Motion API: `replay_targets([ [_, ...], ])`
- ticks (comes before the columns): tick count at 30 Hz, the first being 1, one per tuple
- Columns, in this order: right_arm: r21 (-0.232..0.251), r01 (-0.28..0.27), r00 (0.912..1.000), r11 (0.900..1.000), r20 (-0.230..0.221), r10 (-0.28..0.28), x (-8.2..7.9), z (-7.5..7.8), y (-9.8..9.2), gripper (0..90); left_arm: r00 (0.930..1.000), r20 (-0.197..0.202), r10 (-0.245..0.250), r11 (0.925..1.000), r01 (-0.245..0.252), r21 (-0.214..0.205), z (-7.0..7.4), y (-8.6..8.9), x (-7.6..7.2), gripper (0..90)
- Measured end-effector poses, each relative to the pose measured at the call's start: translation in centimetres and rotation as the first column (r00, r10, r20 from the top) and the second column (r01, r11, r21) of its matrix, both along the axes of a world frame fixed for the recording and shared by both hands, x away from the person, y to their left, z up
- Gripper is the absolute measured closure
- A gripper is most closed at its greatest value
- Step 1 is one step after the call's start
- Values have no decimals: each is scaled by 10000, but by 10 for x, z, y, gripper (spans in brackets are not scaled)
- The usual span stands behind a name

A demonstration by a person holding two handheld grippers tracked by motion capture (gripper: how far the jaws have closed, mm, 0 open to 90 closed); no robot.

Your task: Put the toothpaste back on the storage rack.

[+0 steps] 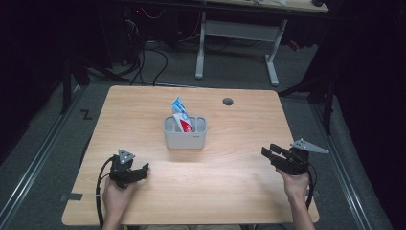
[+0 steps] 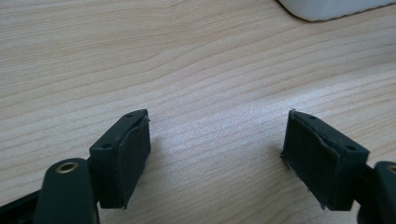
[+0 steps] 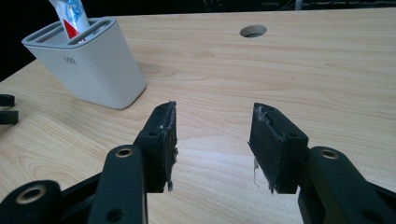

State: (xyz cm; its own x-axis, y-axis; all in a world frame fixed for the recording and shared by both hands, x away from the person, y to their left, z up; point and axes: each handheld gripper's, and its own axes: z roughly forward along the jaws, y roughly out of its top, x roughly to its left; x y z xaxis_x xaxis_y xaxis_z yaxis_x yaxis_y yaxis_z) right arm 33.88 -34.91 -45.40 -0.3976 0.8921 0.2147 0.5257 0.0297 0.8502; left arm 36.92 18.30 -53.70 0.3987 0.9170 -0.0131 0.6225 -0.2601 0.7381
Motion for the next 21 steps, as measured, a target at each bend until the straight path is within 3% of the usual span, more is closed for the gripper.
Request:
replay_targets([
  [21, -466, 451, 9976, 9979, -507, -474, -5, -30, -4, 522, 10000, 2, 5, 10000, -5, -4, 0, 0, 0, 234],
])
